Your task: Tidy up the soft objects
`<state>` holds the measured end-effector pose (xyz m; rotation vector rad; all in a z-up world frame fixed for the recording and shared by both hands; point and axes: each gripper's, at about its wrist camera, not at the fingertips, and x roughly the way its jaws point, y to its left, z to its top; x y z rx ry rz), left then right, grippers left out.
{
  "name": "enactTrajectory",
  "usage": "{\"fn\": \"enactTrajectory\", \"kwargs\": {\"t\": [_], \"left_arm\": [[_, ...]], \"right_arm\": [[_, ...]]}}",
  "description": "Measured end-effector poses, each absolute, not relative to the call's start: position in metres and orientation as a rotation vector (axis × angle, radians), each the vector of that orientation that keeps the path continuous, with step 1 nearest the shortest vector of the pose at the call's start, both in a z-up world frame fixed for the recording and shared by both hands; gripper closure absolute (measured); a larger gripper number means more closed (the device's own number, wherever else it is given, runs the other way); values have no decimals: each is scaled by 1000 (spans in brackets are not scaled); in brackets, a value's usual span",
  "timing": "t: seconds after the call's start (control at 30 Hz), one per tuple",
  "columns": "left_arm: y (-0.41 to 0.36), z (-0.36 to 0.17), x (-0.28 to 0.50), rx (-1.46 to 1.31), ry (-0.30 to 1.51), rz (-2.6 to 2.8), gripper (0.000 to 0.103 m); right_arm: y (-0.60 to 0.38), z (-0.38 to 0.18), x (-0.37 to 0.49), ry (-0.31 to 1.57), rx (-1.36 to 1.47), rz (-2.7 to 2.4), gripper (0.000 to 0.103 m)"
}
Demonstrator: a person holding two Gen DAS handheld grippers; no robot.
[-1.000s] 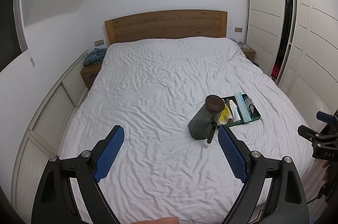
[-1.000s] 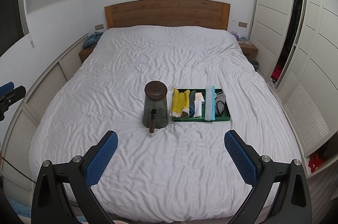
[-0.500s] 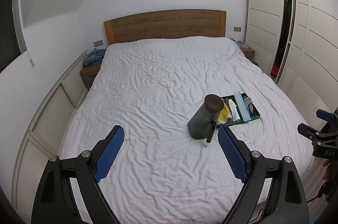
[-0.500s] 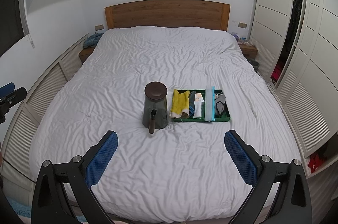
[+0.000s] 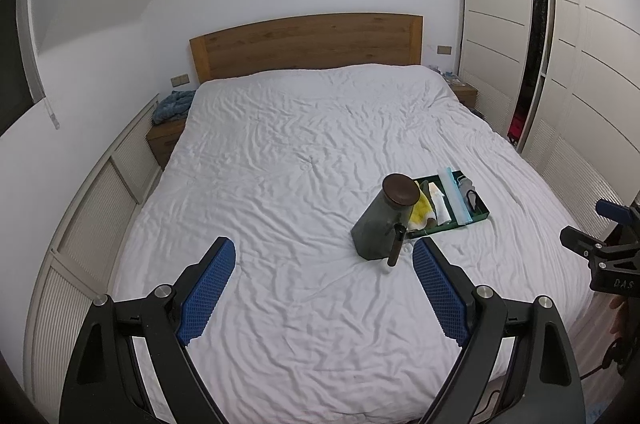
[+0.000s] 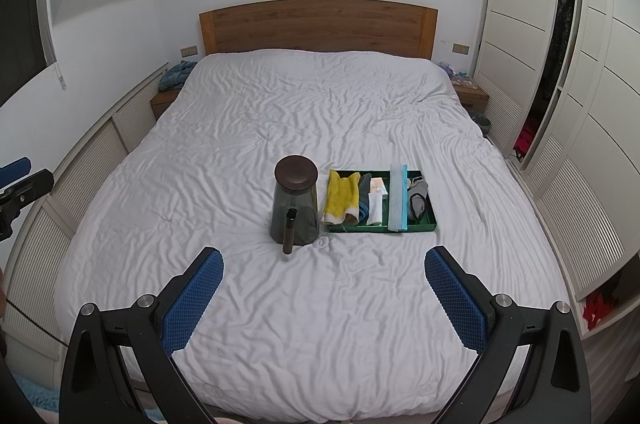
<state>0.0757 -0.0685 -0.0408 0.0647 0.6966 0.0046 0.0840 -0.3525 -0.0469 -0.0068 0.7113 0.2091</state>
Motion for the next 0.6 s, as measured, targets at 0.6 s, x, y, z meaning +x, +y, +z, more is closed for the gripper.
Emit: {"fn": "enactTrajectory", "kwargs": {"t": [0.6], "left_arm": [[-65,-42,78,69,697,3,16]], "right_arm": [[-352,-47,83,712,-8,211,0]]}}
